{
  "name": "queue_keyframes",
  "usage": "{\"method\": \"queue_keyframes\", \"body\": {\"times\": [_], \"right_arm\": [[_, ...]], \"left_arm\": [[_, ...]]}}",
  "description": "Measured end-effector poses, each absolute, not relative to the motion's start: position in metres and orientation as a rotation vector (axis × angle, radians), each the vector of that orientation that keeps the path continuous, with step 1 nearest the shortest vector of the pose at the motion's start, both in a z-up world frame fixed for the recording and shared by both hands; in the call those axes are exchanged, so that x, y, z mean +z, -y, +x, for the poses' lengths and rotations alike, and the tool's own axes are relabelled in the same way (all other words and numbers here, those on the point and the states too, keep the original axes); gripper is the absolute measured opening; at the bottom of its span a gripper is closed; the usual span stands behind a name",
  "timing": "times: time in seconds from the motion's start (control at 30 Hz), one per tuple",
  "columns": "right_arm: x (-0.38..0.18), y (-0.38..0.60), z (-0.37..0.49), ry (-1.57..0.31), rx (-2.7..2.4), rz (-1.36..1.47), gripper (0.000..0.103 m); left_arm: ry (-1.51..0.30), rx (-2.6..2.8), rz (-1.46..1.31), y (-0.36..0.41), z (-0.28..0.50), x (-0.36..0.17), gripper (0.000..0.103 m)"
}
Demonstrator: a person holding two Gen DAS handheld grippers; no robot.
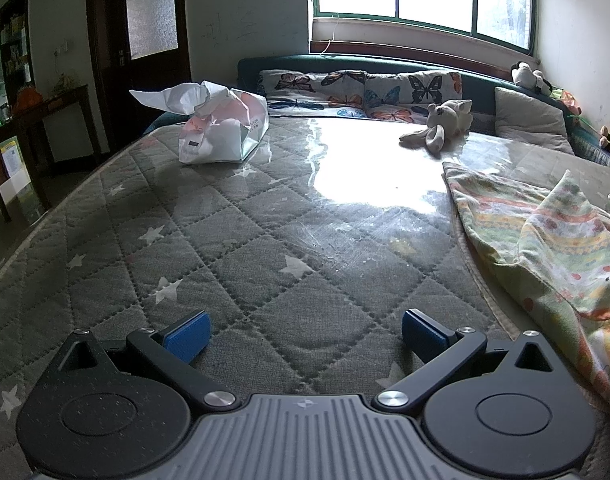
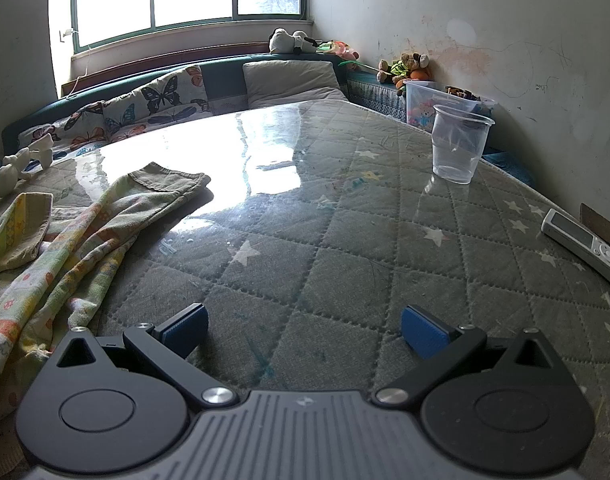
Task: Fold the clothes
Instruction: 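Move both grippers toward the crumpled striped shirt on the mattress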
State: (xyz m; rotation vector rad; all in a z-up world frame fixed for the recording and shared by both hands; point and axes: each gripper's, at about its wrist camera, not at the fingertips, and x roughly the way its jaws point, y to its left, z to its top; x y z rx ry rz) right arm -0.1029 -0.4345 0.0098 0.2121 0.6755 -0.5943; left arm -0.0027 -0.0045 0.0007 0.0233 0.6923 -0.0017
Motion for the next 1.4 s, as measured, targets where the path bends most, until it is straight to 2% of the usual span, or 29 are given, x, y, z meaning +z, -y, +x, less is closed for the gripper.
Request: {"method": "queue_keyframes", "body": {"times": [0.73,1.4], "right_arm": [[0.012,0.420,-0.117,-0.681,-0.539,0.206,0.103],[0.016,0.382,-0.150,-0.700,-0.419,0.154,0.103]], "left_arm": [[-0.683,-0.052,0.047,0.057,-0.039,0.016,0.103],[-0.705,-0.099,0.048,0.075,-0.061,0.017,0.103]]}}
